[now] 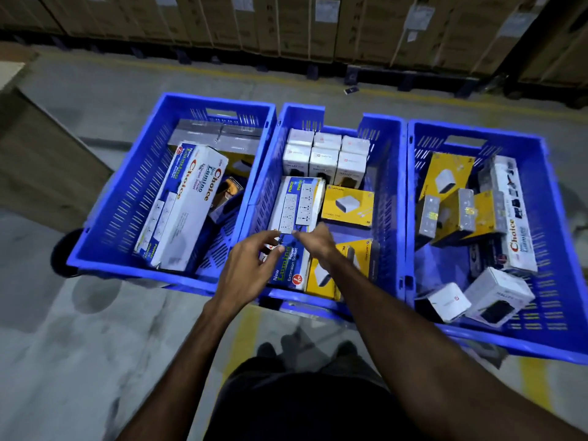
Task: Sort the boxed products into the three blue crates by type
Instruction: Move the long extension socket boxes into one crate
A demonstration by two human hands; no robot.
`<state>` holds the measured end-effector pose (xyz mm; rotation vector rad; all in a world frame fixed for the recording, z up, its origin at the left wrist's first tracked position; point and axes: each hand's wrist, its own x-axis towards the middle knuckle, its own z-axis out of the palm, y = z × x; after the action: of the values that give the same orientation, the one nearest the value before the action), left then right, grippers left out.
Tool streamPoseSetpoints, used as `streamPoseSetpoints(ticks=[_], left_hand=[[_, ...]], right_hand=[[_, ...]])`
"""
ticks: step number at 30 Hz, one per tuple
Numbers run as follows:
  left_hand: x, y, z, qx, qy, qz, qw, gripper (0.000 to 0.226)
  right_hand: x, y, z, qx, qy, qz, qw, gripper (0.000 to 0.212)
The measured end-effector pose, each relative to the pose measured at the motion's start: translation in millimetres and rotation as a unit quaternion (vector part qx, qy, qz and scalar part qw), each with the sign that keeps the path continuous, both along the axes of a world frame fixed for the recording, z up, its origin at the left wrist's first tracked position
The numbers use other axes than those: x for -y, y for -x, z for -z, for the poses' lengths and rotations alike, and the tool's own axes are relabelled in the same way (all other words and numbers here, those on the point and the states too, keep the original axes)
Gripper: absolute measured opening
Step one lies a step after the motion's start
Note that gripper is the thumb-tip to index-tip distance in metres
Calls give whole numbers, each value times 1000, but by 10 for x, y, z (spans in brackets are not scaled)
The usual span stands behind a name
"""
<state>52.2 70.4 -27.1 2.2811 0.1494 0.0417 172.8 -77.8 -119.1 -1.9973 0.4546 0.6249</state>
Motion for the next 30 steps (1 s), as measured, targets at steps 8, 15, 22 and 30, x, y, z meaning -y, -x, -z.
streamPoseSetpoints(ticks=[8, 15, 22, 30], left_hand=[[-81, -9, -4, 17, 19, 14, 1000, 27], [-115, -118, 40, 28, 55, 17, 998, 24], [17, -186, 28, 104, 38, 55, 992, 24], [633, -102, 16, 138, 91, 129, 978, 22]], right_hand=[[-53, -5, -64, 18, 69, -24, 997, 75], [-3, 261, -63, 36, 8, -8, 999, 105], [618, 265, -688, 148, -154, 166, 963, 50], [1496, 729, -1374, 258, -195, 276, 905, 36]])
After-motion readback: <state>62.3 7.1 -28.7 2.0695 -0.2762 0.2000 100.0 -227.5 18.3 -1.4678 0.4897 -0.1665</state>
